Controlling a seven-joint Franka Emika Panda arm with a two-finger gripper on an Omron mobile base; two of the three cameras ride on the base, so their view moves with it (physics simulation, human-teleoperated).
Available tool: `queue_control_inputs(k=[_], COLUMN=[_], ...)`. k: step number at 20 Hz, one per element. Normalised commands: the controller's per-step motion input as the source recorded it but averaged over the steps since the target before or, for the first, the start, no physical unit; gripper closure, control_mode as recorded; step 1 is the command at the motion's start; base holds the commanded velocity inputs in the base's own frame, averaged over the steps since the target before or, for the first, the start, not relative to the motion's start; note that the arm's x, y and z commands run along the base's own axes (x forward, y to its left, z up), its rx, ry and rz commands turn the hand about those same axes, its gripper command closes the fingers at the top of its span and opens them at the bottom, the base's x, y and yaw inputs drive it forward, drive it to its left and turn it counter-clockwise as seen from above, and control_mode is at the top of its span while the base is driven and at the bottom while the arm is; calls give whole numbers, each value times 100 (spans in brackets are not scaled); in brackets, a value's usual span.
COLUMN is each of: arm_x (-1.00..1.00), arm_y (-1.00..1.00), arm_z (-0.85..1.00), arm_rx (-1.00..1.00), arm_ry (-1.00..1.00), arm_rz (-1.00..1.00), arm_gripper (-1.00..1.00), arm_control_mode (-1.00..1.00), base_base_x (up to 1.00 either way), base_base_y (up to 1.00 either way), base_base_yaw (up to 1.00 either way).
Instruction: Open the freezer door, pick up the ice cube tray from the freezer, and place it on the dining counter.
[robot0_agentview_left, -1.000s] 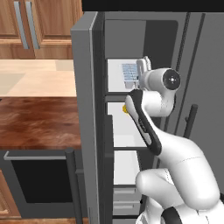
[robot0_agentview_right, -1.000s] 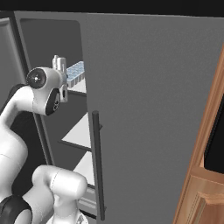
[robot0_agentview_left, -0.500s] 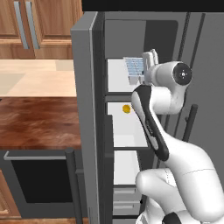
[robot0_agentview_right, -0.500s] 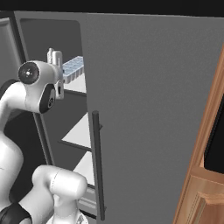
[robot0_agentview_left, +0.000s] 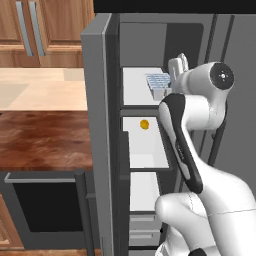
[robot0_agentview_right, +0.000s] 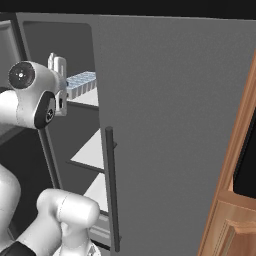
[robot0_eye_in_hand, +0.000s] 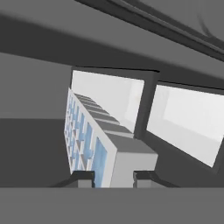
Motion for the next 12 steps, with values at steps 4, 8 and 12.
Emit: queue_control_inputs(k=[4,8,12], arm_x=[-59,-72,-64], arm_y=[0,0,0], arm_z=[0,0,0], arm_rx=[0,0,0], arm_ry=[0,-5,-6], arm_rz=[0,0,0], arm_gripper=[100,100,100], arm_control_mode=[-100,-100,-100], base_base_x=[0,0,0], base_base_y=[0,0,0], base_base_yaw=[0,0,0])
